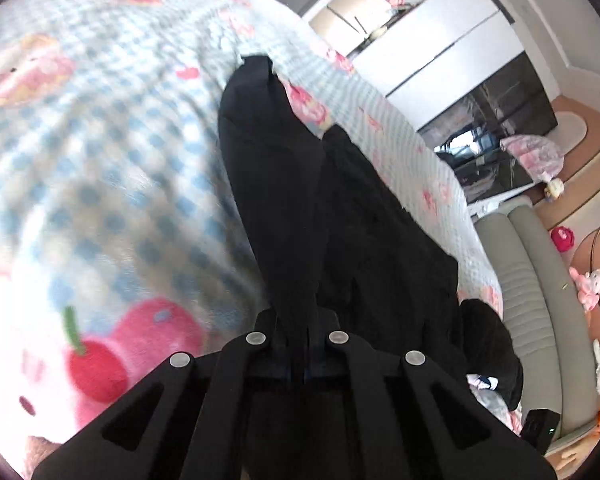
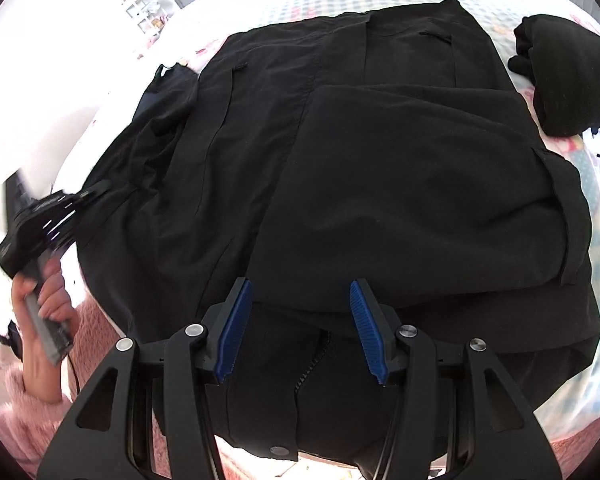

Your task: Fold clothes

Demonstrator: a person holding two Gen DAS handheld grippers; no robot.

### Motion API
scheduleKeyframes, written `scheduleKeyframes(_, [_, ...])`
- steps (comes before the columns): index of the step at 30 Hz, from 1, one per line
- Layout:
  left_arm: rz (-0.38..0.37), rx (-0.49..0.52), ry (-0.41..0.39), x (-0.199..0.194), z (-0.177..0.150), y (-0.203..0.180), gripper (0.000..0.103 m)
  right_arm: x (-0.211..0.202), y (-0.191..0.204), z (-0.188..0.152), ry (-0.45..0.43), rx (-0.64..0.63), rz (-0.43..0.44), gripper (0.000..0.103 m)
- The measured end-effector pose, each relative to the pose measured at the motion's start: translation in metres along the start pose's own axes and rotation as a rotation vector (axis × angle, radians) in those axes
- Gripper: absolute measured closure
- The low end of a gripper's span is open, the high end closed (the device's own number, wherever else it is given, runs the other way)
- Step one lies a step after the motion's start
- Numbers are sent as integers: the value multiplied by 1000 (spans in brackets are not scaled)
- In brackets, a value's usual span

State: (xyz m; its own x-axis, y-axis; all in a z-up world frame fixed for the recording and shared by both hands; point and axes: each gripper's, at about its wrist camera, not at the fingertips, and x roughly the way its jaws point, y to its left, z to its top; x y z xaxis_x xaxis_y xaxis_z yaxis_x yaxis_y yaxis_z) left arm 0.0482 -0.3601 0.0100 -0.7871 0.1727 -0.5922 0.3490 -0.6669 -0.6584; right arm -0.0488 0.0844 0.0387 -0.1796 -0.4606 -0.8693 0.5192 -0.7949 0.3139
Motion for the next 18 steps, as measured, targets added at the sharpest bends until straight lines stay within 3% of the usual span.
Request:
scheduleKeyframes(2, [60,-14,-50,-22,-5,11,100,5,1,-2,12,-9,-6,51])
scheduleKeyframes(4, [142,7,-47,-21,-14,22,100,11,2,-4,26,-18,-9,51])
scheduleKeyframes(7, [117,-123,99,-3,-13,55,94,18,0,-7,42,-12,-9,51])
scheduleKeyframes(8, [79,-159,106,-5,-9,62,94,18,0,-8,43,-13,-9,51])
scheduleKeyframes(9, [73,-158,73,-11,-1,65,88,17,-1,-8,40,-15,-8,51])
scheduleKeyframes(12, [69,-129,-17,-23,25,70,32,8,-5,-7,16,-16,3,51])
scheduleKeyframes(18, [-4,-164,72,37,72,86,31,9,-18,0,8,32,-1,51])
